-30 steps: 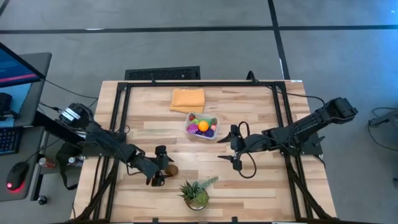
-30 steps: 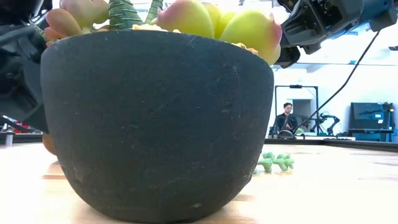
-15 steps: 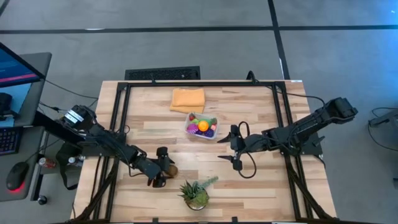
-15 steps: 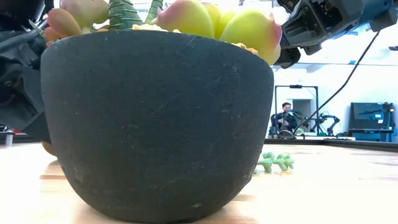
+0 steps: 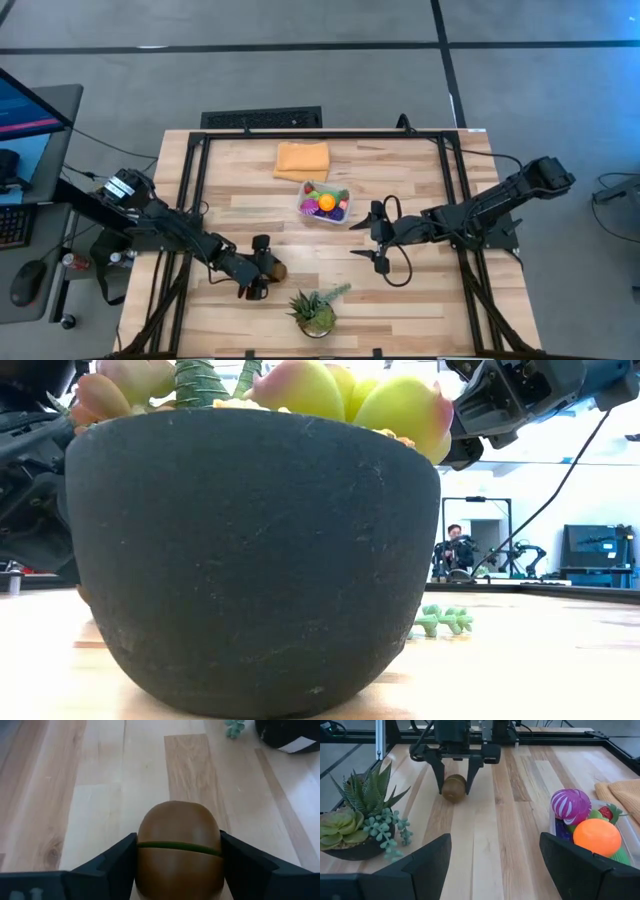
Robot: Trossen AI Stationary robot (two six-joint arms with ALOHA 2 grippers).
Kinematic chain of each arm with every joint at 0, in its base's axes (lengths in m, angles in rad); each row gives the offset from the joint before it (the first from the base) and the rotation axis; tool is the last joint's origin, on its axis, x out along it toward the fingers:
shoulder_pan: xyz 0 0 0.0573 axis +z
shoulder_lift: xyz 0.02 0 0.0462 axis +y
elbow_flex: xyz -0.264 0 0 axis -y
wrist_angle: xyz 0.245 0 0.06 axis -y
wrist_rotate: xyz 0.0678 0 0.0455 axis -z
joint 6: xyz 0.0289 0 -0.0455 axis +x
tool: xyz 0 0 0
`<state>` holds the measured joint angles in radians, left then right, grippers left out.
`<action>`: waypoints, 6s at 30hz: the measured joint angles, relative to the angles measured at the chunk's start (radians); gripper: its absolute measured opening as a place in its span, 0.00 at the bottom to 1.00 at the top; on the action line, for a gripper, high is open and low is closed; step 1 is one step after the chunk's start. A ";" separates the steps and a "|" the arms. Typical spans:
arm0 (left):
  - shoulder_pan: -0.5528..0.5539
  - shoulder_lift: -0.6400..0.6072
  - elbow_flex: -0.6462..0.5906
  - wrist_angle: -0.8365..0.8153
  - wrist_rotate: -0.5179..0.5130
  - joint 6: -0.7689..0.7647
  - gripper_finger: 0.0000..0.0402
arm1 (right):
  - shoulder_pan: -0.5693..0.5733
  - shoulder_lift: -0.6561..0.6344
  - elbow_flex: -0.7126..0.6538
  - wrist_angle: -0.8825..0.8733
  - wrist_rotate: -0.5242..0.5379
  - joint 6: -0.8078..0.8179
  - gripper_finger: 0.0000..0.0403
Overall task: Pick and placing Produce into tupperware
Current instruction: Put the brown kiwi into the transparent container, then put the pink peach into the transparent container
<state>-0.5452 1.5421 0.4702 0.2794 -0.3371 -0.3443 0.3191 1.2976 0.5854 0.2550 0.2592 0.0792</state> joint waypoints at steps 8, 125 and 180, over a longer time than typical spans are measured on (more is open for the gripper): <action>0.037 0.000 0.060 -0.088 -0.002 0.062 0.63 | 0.000 0.000 0.000 -0.014 0.000 0.000 0.74; 1.064 0.244 0.698 -0.605 0.886 0.658 0.62 | -0.014 -0.023 0.000 -0.329 0.004 0.158 0.74; 1.074 0.309 0.697 -0.488 0.979 0.557 0.80 | -0.014 -0.023 0.000 -0.330 0.004 0.166 0.74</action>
<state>0.5286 1.8511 1.1671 -0.2089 0.6422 0.2131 0.3051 1.2751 0.5858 -0.0746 0.2634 0.2454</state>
